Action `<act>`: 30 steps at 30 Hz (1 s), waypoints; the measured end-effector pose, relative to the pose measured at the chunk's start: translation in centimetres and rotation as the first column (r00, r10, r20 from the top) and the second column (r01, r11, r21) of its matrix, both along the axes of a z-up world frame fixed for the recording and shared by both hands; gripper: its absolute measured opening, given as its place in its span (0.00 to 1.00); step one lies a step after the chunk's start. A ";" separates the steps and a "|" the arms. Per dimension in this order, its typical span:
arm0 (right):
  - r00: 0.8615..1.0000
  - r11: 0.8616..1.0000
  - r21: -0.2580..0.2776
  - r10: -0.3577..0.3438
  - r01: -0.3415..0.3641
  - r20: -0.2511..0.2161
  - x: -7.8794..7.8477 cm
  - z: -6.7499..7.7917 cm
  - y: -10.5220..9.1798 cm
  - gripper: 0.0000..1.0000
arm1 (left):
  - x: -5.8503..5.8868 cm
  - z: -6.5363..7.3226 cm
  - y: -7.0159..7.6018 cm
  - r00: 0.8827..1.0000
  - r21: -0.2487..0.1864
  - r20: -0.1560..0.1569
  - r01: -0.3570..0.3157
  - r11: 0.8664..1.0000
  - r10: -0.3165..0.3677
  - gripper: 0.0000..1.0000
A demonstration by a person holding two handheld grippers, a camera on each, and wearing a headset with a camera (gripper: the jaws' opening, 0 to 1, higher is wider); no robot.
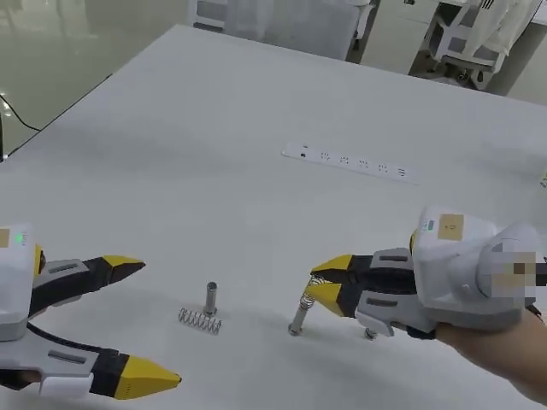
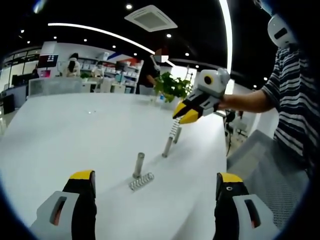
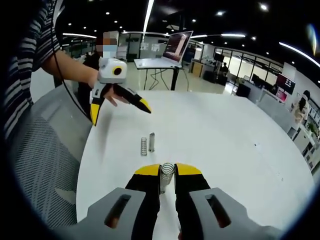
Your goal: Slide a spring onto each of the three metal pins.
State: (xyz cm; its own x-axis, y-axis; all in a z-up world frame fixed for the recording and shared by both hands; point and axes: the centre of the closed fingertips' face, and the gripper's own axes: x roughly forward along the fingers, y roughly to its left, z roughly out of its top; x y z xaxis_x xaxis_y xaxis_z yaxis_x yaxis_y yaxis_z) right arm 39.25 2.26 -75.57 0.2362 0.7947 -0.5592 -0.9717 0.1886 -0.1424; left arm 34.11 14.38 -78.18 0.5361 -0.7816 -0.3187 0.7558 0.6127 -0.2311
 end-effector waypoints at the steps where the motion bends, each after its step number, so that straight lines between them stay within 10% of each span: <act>1: 1.000 1.000 -0.001 -0.001 0.001 -0.005 0.0 -0.2 0.0 0.07 | 0.0 0.0 0.0 1.000 -0.001 0.001 0.001 1.000 -0.001 0.97; 30: 1.000 0.992 -0.125 0.008 -0.011 -0.026 -0.2 -6.2 0.1 0.08 | -0.1 -0.2 0.1 1.000 0.006 0.000 -0.010 1.000 0.010 0.95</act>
State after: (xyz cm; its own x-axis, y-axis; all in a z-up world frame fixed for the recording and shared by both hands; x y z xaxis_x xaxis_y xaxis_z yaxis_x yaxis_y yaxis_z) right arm 39.03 2.31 -81.76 0.2135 0.7205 -0.6598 -0.9769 0.1614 -0.1399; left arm 34.05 14.45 -78.33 0.5442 -0.7740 -0.3236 0.7496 0.6218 -0.2269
